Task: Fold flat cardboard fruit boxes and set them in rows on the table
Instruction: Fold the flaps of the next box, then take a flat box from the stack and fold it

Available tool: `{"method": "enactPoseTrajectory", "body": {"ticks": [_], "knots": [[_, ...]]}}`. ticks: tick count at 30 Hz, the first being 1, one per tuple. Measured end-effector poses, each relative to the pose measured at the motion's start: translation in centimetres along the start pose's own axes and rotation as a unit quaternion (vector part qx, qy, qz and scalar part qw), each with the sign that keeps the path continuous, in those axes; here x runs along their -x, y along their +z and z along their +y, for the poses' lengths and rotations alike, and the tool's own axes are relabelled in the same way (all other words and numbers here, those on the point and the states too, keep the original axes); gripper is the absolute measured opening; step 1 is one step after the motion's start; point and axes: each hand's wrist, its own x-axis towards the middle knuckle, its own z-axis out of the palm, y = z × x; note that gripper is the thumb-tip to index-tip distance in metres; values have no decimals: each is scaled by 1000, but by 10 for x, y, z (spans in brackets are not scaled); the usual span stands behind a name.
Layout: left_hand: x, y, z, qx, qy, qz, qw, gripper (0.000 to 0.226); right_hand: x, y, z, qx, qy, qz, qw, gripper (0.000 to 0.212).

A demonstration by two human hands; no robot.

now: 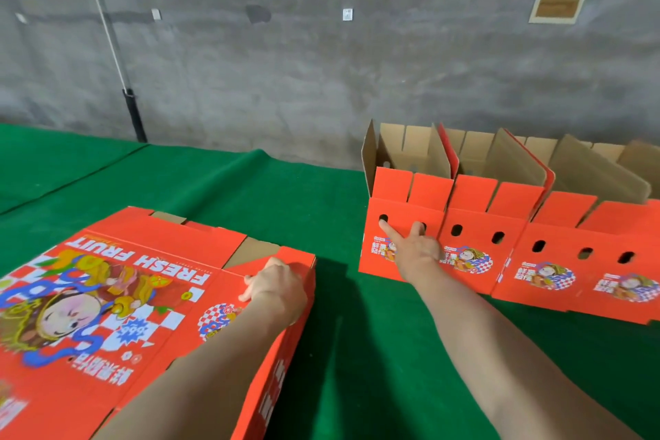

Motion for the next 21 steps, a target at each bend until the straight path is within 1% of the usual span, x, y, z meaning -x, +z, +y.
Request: {"method": "enactPoseTrajectory", "body": {"ticks": [9,12,15,19,21], "knots": [[0,6,-3,-11,15,7,1000,43,8,17,53,-34,57,-12,998,90],[0,7,0,-30,6,7,1000,43,11,23,70,-27,77,-17,997,94],[2,6,-1,-47,9,9,999,45,13,24,69,-22,67,-23,997,95],[3,8,-5,25,-6,4,1000,59,21,20,59,-75,56,-45,995,93],[6,7,-7,43,-1,7,999,58,34,17,53,-123,66,-34,990,89]]}}
